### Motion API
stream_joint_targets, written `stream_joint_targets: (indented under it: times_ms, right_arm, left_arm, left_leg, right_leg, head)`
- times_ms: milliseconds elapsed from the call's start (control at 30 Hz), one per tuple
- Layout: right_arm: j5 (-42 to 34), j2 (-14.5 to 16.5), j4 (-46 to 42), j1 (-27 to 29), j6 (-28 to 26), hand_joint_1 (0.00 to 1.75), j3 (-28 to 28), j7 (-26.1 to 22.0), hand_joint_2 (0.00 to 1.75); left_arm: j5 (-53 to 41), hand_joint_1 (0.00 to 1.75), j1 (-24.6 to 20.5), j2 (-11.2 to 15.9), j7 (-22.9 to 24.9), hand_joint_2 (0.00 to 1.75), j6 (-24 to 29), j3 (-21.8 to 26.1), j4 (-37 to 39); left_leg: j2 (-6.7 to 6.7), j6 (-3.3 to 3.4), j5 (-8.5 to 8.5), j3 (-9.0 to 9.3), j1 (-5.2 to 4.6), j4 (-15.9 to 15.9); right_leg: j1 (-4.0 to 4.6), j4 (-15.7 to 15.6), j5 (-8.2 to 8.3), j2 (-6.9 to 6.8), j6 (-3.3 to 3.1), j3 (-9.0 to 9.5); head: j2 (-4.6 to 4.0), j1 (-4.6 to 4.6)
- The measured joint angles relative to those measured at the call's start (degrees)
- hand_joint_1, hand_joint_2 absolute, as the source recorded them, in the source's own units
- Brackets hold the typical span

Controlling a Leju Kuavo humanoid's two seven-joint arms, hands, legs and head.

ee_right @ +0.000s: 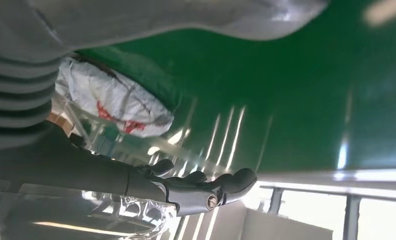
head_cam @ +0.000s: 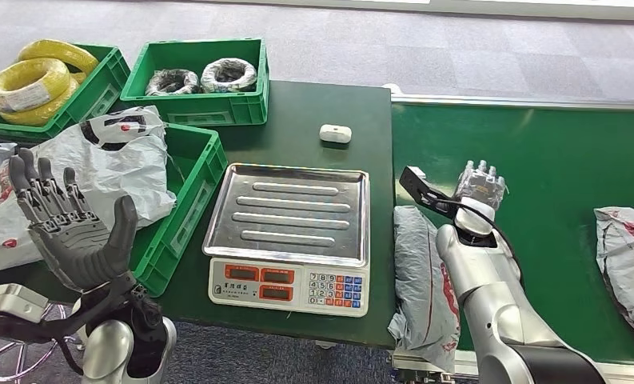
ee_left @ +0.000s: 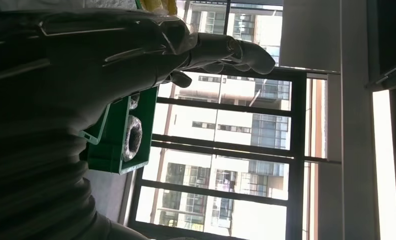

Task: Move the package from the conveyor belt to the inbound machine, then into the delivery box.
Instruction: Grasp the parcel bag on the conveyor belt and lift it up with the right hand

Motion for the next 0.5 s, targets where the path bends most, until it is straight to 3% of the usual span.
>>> stream_joint_targets:
  times_ms: [200,400,500]
  right_arm:
    - [-5.2,-2.6,4.9,1.5,7.0,0.00,-3.0,-12.2,0.00]
    - [-12.2,-3.6,6.9,3.3,17.1,0.00,-5.2,-32.2,0.00]
    - [-13.4,-3.6,7.2,4.1,18.5,0.00,-5.5,-35.7,0.00]
  left_arm:
    - [0.7,0.00,-0.8,0.3,0.0,1.75,-1.6,0.4,1.5]
    - [1.7,0.00,-1.0,0.8,0.0,1.75,-3.3,1.1,2.5]
    - [1.9,0.00,-1.0,1.0,0.0,1.75,-3.5,1.3,2.7]
  left_leg:
    - [0.01,0.00,0.00,-0.03,-0.01,0.0]
    - [0.02,0.00,0.00,-0.02,0.00,0.0]
    - [0.03,0.00,0.00,-0.03,0.00,0.0]
  right_leg:
    - [-0.01,0.0,0.00,-0.06,0.00,-0.01]
    - [0.00,0.0,0.00,-0.06,0.00,-0.01]
    - [0.00,0.0,0.00,-0.05,0.00,-0.01]
  head:
    - [0.00,-0.01]
    - [0.00,-0.01]
    - [0.00,0.00]
